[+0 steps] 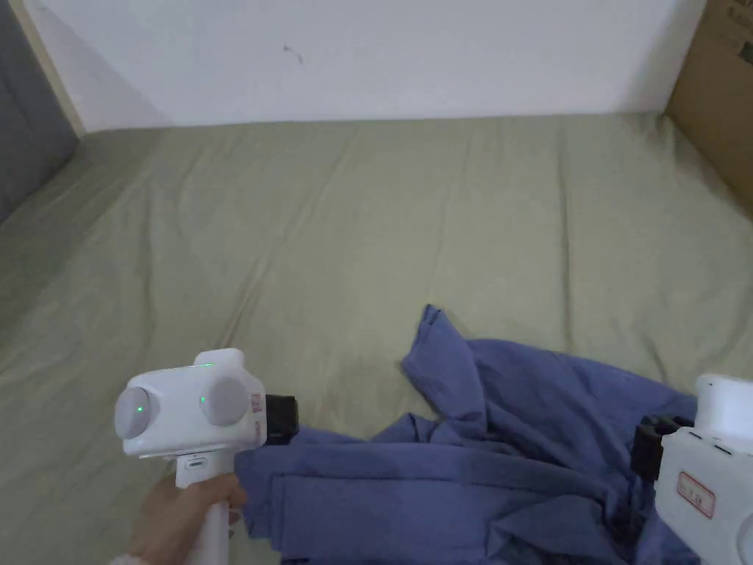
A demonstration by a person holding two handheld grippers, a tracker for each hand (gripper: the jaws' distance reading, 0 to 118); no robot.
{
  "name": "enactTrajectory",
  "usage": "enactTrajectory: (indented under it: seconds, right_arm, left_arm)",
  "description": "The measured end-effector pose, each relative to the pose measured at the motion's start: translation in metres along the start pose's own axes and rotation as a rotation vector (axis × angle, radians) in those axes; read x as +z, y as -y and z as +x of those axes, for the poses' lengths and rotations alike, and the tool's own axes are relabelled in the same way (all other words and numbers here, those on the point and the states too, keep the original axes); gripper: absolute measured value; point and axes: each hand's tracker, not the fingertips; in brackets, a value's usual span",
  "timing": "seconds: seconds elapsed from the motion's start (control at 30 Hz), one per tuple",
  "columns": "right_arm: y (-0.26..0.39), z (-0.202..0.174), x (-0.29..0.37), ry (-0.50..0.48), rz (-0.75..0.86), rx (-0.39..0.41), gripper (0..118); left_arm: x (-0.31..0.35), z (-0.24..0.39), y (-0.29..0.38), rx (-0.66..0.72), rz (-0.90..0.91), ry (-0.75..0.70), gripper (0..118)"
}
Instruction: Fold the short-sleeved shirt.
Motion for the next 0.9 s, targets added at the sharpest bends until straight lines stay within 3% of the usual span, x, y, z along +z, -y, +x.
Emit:
enactTrajectory:
  seconds: [0.1, 0.17, 0.2, 0.23, 0.27, 0.33, 0.5, 0.57, 0.6, 0.67, 0.77, 0.9]
  right_arm:
    - [0.004, -0.002, -0.008, -0.001, -0.022, 0.014, 0]
    - [0.005, -0.002, -0.011, -0.013, -0.039, 0.016, 0]
    - [0.006, -0.001, -0.011, -0.022, -0.04, 0.017, 0]
    - [0.006, -0.002, -0.011, -0.025, -0.041, 0.019, 0]
    - [0.004, -0.002, -0.012, -0.026, -0.045, 0.024, 0]
    - [-0.002, -0.003, -0.014, -0.041, -0.047, 0.038, 0]
    - [-0.046, -0.015, -0.032, -0.17, -0.042, 0.096, 2]
    - [-0.07, -0.026, -0.05, -0.236, -0.055, 0.138, 68]
    - [-0.086, -0.033, -0.065, -0.259, -0.117, 0.162, 91]
    - [-0.103, -0.048, -0.096, -0.309, -0.128, 0.209, 94]
    - [-0.12, -0.079, -0.15, -0.227, -0.206, 0.327, 94]
    - [-0.107, -0.097, -0.215, -0.191, -0.368, 0.437, 94]
  left_arm:
    - [-0.025, -0.007, 0.009, 0.035, -0.031, 0.014, 57]
    - [-0.021, -0.001, 0.013, 0.001, 0.011, -0.015, 54]
    - [-0.018, 0.003, 0.013, -0.038, 0.019, -0.031, 46]
    - [-0.016, 0.006, 0.013, -0.075, 0.023, -0.039, 25]
    - [-0.01, 0.013, 0.014, -0.093, 0.034, -0.059, 13]
    - [-0.005, 0.012, 0.014, -0.084, 0.023, -0.055, 4]
    - [0.024, 0.007, 0.013, -0.086, 0.078, 0.012, 4]
    - [0.032, 0.008, 0.01, -0.091, 0.096, 0.029, 4]
    - [0.036, 0.006, 0.009, -0.086, 0.104, 0.036, 4]
    - [0.043, 0.003, 0.009, -0.062, 0.124, 0.056, 4]
    - [0.048, 0.003, 0.012, -0.057, 0.134, 0.068, 4]
    - [0.049, -0.001, 0.014, -0.057, 0.126, 0.08, 4]
